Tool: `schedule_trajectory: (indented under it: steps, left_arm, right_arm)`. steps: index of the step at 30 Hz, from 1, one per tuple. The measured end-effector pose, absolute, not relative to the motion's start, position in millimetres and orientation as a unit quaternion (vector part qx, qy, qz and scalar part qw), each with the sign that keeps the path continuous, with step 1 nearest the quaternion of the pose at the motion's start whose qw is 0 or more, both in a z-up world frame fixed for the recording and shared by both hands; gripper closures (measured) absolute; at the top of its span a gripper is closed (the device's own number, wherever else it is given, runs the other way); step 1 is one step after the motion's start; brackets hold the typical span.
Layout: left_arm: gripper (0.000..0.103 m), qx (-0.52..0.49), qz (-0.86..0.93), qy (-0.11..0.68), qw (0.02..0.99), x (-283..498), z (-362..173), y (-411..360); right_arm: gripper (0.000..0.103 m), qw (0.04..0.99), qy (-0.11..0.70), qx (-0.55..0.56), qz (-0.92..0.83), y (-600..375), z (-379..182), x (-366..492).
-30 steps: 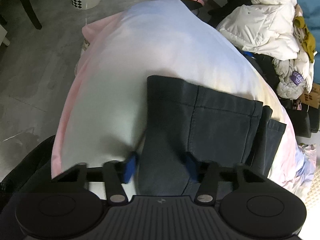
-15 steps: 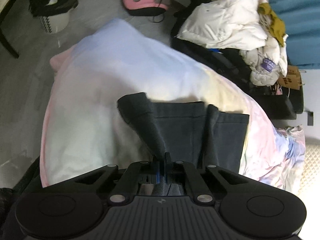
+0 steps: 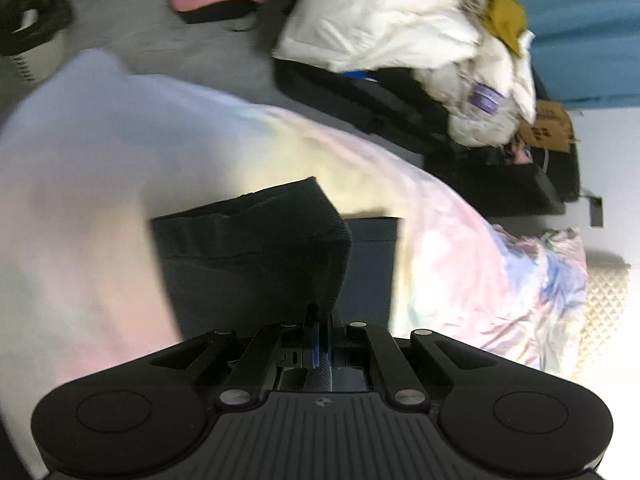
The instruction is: Fold clothes
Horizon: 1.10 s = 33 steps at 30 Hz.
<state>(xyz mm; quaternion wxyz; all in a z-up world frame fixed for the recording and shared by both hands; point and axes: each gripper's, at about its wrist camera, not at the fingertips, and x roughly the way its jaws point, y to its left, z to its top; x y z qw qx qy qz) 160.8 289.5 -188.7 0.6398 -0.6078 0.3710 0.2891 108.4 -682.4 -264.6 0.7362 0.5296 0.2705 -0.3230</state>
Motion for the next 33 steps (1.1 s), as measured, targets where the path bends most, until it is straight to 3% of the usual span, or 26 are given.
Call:
schedule_trajectory:
  steps: [10, 22, 29, 33]
  left_arm:
    - [0.100, -0.588, 0.288, 0.415, 0.631, 298, -211, 294]
    - [0.100, -0.531, 0.295, 0.466, 0.644, 384, -253, 294]
    - [0.098, -0.461, 0.311, 0.504, 0.661, 410, -278, 278]
    - [0.077, -0.447, 0.296, 0.508, 0.675, 403, -271, 270]
  right_arm:
    - [0.093, 0.745, 0.271, 0.525, -0.310, -690, -265, 231]
    - [0.092, 0.757, 0.315, 0.482, -0.308, -689, -299, 334]
    - [0.078, 0.758, 0.359, 0.450, -0.306, -686, -329, 365]
    - [0.068, 0.778, 0.367, 0.432, -0.271, -682, -319, 360]
